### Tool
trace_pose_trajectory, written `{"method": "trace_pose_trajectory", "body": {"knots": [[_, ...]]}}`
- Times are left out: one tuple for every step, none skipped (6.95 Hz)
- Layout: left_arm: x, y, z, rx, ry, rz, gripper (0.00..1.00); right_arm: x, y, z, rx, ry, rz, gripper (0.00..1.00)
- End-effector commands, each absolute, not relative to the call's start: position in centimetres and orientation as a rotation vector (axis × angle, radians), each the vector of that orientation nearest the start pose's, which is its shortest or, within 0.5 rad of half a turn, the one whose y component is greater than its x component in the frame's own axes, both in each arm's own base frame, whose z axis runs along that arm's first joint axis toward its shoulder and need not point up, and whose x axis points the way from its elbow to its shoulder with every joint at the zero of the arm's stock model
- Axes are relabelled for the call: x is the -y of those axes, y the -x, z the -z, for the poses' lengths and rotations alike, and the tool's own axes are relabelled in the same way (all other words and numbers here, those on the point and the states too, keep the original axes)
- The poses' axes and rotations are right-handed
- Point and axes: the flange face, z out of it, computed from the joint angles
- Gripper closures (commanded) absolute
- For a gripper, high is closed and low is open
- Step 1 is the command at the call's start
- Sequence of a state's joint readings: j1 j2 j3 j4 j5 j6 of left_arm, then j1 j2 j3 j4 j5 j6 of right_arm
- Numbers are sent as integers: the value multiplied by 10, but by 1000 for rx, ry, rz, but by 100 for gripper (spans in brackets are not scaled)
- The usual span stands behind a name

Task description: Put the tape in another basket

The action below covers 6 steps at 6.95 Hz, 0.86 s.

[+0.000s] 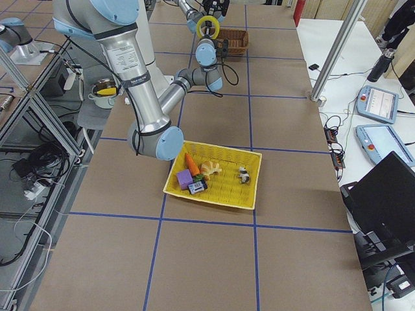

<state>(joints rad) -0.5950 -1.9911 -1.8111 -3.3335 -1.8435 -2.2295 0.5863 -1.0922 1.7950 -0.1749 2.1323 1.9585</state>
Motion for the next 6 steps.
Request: {"method": "trace_pose_trajectory", "body": {"knots": [[351, -331, -172, -2389, 210, 262, 53, 352, 388, -157, 2009, 132, -28, 74], [349, -332, -171, -2389, 220, 256, 99, 353, 387, -155, 2016, 166, -70, 1], [341, -338, -172, -2400, 223, 229, 100, 354, 386, -152, 2030, 184, -116, 0], [340, -336, -174, -2417, 222, 213, 100, 353, 385, -151, 2033, 182, -112, 0], [339, -335, -175, -2420, 222, 208, 100, 353, 385, -153, 2031, 181, -113, 0], [339, -334, -177, -2414, 222, 207, 100, 352, 386, -158, 2019, 189, -108, 0]]}}
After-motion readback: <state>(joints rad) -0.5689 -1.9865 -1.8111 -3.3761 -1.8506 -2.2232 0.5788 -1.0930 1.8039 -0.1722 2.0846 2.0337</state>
